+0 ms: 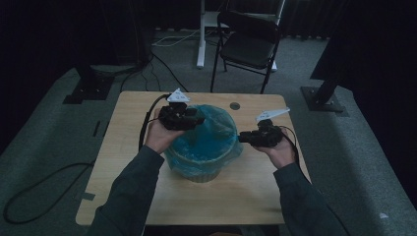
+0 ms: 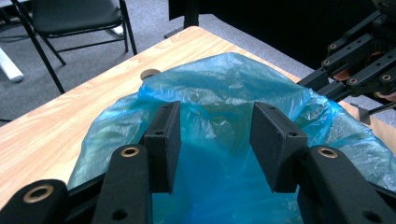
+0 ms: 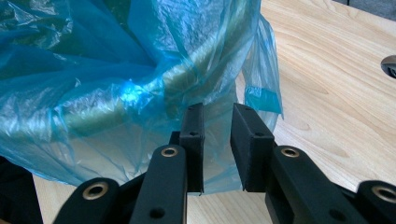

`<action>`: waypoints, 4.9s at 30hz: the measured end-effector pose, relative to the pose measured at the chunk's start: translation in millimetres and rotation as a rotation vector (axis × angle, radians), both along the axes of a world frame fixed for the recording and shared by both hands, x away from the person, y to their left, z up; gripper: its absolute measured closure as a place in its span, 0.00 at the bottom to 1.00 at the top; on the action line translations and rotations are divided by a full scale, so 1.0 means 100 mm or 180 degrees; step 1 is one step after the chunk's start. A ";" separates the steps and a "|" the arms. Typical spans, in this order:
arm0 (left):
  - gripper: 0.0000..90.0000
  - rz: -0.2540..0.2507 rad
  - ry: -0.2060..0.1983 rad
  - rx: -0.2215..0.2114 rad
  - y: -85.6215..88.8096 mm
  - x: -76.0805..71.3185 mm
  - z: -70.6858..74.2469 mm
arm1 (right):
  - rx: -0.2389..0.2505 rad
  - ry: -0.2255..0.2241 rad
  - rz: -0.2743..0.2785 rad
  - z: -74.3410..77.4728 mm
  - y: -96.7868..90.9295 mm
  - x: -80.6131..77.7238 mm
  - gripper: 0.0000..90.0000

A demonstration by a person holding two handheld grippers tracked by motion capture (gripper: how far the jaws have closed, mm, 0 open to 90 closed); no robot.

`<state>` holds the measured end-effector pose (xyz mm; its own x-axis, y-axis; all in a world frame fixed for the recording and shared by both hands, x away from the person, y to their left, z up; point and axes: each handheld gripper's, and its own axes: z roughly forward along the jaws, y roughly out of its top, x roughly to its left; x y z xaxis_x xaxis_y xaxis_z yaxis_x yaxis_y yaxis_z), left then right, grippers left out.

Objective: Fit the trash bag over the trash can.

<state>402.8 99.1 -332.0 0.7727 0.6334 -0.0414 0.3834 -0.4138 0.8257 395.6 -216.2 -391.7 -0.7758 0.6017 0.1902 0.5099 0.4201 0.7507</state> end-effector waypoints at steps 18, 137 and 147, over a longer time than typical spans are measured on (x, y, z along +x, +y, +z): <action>0.68 -0.0182 0.0037 0.0487 -0.32 0.12 0.00 | 0.0018 0.0044 -0.0023 -0.08 -0.05 0.01 0.82; 0.62 0.0141 -0.0222 0.1282 -0.21 0.11 0.02 | 0.0052 0.0104 -0.0021 -0.18 -0.10 -0.02 0.80; 0.62 0.0384 -0.0432 0.0871 0.08 -0.03 0.10 | 0.0050 0.0089 -0.0013 -0.17 -0.09 -0.01 0.80</action>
